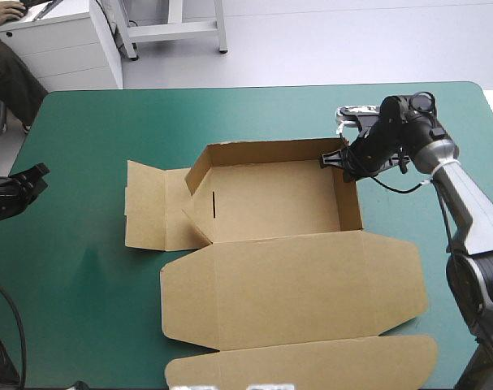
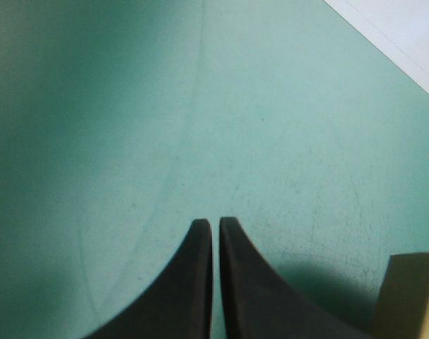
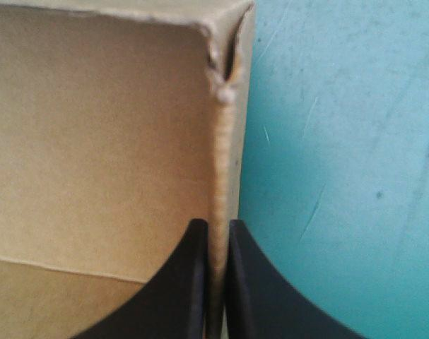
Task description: Fold the box
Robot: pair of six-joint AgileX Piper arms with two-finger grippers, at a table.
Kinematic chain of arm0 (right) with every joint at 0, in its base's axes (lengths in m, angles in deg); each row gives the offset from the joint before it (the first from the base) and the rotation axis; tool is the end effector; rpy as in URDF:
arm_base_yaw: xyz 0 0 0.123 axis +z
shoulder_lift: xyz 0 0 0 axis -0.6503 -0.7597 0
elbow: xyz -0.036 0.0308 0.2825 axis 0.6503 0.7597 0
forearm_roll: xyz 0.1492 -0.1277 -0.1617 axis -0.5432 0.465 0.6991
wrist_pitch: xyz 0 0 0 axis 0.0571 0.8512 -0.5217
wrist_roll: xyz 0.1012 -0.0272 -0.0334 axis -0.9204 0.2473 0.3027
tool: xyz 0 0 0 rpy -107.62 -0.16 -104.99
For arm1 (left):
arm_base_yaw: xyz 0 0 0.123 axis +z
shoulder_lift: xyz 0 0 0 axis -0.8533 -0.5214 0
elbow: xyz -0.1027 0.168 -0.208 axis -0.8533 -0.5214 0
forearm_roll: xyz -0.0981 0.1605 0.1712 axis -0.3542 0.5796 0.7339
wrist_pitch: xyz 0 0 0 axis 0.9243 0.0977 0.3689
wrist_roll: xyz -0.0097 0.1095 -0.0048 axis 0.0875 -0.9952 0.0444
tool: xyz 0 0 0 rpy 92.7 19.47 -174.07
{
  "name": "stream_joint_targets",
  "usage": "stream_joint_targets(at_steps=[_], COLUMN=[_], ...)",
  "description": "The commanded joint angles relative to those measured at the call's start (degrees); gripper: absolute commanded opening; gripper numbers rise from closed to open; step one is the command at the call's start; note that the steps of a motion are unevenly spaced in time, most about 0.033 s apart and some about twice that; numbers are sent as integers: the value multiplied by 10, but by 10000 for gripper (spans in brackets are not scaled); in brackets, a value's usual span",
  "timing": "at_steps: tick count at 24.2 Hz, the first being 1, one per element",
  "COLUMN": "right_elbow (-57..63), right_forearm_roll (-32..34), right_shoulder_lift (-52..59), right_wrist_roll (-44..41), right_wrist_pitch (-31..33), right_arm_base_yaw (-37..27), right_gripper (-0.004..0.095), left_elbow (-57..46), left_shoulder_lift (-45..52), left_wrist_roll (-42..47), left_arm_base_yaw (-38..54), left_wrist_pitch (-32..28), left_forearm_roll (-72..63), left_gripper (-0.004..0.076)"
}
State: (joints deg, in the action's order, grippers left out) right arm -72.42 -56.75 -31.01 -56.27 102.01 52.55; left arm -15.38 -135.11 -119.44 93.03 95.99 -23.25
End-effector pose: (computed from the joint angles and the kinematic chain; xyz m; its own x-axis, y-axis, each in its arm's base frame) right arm 0.3832 0.0993 0.2958 -0.9340 -0.1444 -0.3269 -0.2076 0.9638 0.1675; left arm 0.2875 0.1243 0.2894 -0.5024 -0.6367 -0.5850 -0.3054 0.7637 -0.5688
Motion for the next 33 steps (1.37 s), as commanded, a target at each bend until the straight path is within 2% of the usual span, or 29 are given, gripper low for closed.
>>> stream_joint_targets(at_steps=[1,4,7,8,9,10,11,12,13,14,15,27,33], right_elbow=[-36,-48,-51,-51,-54,-64,-71,-95,-105,-135,-167,-197,-136], right_forearm_roll=[9,9,9,9,9,9,9,9,10,10,14,27,44], right_shoulder_lift=[-3,-23,-34,-37,-37,-37,-37,-37,-37,-37,-37,75,110], right_wrist_roll=[8,15,20,20,20,20,20,20,20,20,20,-1,-7], right_wrist_pitch=[-11,-11,-13,-20,-22,-24,-23,-15,-9,10,39,41,41], right_arm_base_yaw=[-2,-2,-2,-2,-2,-2,-2,-2,-2,-2,-2,-2,-2], right_gripper=[1,7,71,166,216,362,440,588,640,734,773,774,774], left_elbow=[15,15,15,15,15,15,15,15,15,15,15,15,15], left_shoulder_lift=[21,21,21,21,21,21,21,21,21,21,21,21,21], left_wrist_roll=[1,1,1,1,1,1,1,1,1,1,1,1,1], left_arm_base_yaw=[-1,-1,-1,-1,-1,-1,-1,-1,-1,-1,-1,-1,-1], left_wrist_pitch=[-6,-10,-11,-11,-12,-13,-13,-14,-14,-15,-15,-17,-20], left_forearm_roll=[-30,-30,-30,-30,-30,-30,-30,-30,-30,-30,-29,-21,-17], left_gripper=[13,10,10,8,5,-1,-6,-10,-10,-10,-10,-10,-10])
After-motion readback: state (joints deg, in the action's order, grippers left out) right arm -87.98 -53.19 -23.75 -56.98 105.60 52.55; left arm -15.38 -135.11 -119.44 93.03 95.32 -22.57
